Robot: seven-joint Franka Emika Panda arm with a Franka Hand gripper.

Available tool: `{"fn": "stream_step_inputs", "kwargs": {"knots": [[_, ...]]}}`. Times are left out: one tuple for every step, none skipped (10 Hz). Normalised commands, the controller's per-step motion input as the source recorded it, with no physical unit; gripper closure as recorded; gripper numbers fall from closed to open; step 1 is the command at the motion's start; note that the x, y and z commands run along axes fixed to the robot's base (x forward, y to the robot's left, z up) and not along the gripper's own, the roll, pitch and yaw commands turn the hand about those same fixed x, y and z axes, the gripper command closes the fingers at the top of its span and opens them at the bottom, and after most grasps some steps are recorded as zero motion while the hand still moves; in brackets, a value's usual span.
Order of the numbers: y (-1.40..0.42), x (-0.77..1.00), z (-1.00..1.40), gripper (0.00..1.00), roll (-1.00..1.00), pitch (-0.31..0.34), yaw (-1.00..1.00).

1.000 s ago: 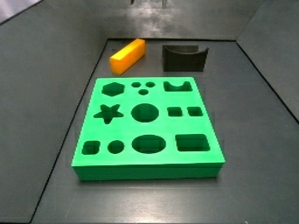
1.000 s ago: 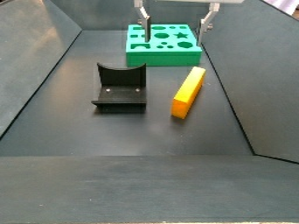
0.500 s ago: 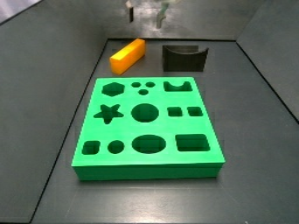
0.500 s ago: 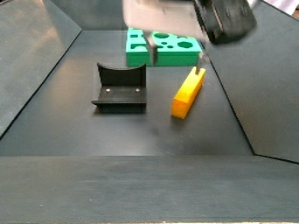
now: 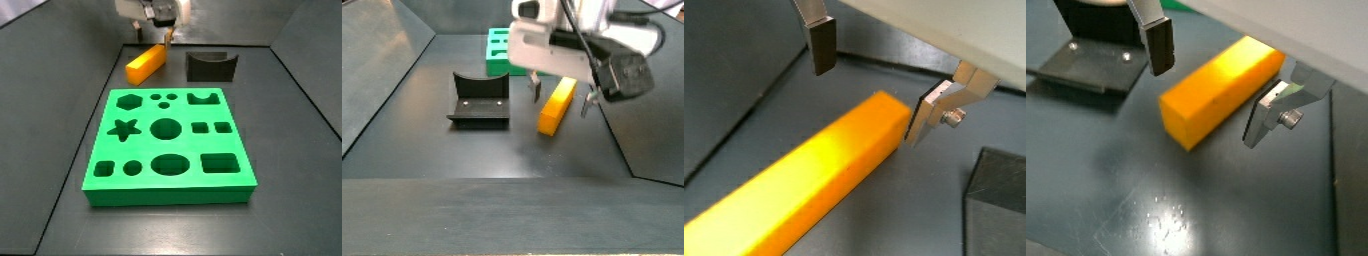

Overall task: Pick up the rectangle object. Move up. Place the rectangle object on the fixture. Regrasp the rectangle object. Move to above the board. Insert the rectangle object.
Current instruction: Pick up the rectangle object.

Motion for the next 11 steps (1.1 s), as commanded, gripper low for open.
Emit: {"fn": "stream_step_inputs", "kwargs": {"knots": [[0.04,0.24,-0.59,0.0,0.02,-0.116,-0.04],[0.03,0.33,-0.55,0.0,0.0,-0.097,-0.04],[0.06,0.15,-0.53,0.0,0.0,-0.104,0.0],[0.12,0.05,-0.06,0.0,-0.04,0.0,0.0],[0.0,-0.02,0.0,0.0,0.0,0.0,0.0],[0.0,-0.17,-0.01,0.0,0.02,0.0,0.0],[0.0,-0.05,0.0,0.0,0.0,0.0,-0.02],[0.0,0.0,0.0,0.0,0.02,0.0,0.0],[0.0,0.0,-0.01,1.0,0.04,0.016,0.0],[0.0,0.0,0.0,1.0,0.0,0.0,0.0],[0.0,0.0,0.0,1.0,0.0,0.0,0.0]]}}
